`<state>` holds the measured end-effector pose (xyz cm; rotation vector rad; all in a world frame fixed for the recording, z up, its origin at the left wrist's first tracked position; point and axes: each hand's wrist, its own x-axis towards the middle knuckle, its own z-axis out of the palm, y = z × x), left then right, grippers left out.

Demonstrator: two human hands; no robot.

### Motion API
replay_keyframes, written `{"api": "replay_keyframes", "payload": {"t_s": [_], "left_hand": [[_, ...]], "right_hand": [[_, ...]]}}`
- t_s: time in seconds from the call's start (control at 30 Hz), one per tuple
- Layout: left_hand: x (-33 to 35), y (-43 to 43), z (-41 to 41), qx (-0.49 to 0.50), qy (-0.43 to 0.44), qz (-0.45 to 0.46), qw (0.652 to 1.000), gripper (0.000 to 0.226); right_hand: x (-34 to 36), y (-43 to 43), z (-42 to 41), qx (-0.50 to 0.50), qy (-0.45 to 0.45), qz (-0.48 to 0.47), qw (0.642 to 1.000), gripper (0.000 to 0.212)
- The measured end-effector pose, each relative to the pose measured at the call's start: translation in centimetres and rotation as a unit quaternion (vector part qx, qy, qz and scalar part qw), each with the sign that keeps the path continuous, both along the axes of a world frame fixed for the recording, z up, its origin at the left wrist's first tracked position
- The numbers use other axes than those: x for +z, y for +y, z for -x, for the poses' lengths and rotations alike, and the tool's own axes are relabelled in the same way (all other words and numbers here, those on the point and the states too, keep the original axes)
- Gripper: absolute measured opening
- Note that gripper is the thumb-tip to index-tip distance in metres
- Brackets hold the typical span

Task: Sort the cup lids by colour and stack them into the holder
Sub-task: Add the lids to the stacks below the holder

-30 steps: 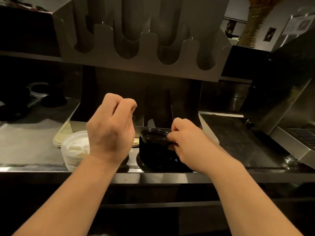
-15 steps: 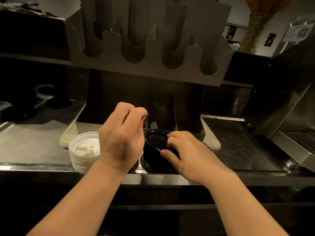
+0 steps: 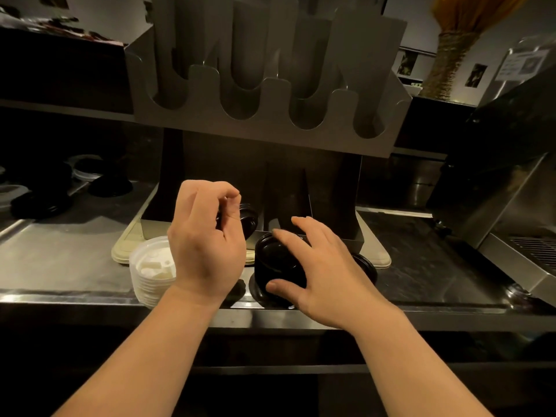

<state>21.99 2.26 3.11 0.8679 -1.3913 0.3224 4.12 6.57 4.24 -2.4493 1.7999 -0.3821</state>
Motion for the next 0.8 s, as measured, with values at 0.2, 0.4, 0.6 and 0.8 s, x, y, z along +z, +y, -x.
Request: {"api": "replay_keyframes", "payload": {"t_s": [0.2,0.4,0.6,0.8], "left_hand": [[0.0,0.1,0.0,-0.016,-0.003,0.015,1.0,0.007],[0.9,0.9,0.6,-0.093,0.211,-0.1,0.968,0.022],[2.5,1.6,1.9,-0.175,0.381,-0.256,0.871,0.027],[2.8,2.7,2.1,-0.319,0.4,-0.374,0.774,0.012]], "right_hand": [[-1.1,-0.5,-0.9,0.014,0.091,-0.075,0.993,0.078],[-0.3,0.1,-0.5,0.025,-0.005,-0.018,1.0,0.073],[1.2,0.7,-0.9,-0.035,-0.383,0.012,0.923,0.043],[1.4,0.6,-1.4,-0.08,-0.557,-0.029,0.826,0.026]]}}
